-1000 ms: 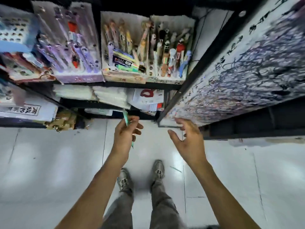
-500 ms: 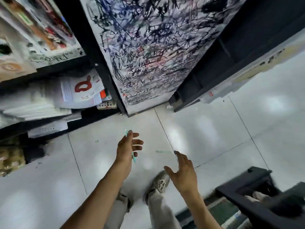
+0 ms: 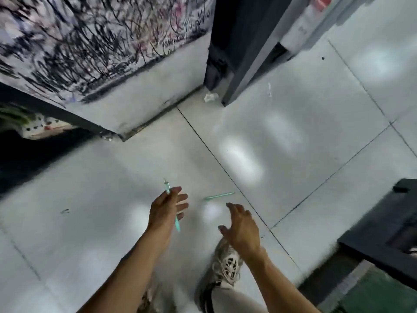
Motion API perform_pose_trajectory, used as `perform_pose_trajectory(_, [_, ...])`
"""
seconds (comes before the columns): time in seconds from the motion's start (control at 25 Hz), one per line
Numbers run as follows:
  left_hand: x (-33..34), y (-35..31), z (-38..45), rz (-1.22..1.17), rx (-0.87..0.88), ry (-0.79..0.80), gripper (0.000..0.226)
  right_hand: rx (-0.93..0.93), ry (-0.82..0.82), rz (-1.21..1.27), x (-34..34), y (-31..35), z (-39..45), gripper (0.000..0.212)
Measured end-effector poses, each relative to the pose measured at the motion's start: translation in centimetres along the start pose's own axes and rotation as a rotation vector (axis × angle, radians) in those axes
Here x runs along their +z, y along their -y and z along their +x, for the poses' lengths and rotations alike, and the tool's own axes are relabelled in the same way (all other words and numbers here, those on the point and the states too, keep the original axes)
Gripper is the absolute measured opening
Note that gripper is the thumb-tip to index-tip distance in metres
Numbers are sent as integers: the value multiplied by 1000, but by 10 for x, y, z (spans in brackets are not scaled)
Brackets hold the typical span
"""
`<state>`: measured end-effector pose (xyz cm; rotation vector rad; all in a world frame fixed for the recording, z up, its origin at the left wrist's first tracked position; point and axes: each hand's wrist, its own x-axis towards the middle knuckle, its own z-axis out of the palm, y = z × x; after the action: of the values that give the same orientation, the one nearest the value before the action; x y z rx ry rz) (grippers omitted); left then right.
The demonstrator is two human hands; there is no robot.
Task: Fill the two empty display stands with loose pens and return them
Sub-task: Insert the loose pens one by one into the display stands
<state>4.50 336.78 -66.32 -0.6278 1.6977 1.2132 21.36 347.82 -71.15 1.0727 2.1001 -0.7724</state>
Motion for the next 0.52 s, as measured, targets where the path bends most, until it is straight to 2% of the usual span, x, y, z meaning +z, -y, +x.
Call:
perform_pose_trajectory(0.12, [5,41,75,65,-8,2,21,-3,19,-4,58,-11,81,71])
perform_pose_trajectory(0.24, [3,71,122,92,-15,-9,20,-34,-29,38,100,-10,135,66])
perform_pose_trajectory(0.36, [2,90,156,142,-19,-1,22,18,-122,85,130,-16,171,49])
perform_pose_trajectory(0.52, [-3,92,174,143,-10,3,24,-7,-174,-8,148,-19,182,30])
